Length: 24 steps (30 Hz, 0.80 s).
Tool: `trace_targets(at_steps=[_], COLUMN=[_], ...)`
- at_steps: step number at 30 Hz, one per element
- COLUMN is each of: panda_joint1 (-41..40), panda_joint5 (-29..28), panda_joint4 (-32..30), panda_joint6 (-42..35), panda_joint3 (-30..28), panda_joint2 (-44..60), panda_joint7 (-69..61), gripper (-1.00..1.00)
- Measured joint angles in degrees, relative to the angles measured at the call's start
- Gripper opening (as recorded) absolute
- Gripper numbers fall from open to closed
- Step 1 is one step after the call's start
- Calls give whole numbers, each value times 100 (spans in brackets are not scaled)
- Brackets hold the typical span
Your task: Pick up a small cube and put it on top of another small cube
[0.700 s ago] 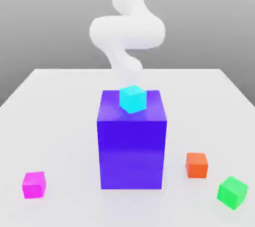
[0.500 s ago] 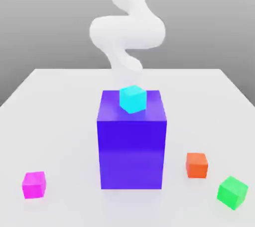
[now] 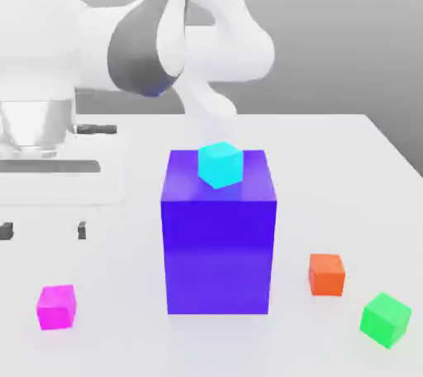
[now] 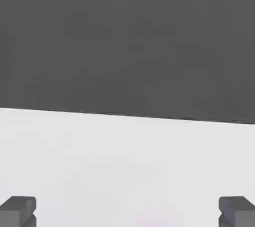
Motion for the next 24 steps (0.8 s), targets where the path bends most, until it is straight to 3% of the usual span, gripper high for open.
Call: trace_targets(at_steps=[4,9,10,17,22,24], panda_joint1=[-385,-979,-1076,-1085,-672,-299], panda_joint5=[308,990,1073,1070,359,146], panda_joint4=[-167,8,40,39,-175,-149], panda_joint6=[365,1093,1201,1194,526,348], panda_joint3=[64,720,835,843,306,476], panda_joint2=[853,1893,2032,2034,1135,973], panda_joint7=[-749,-1372,-1439,-1440,-894,-608], gripper=[0,0,-100,-100,-100,-100])
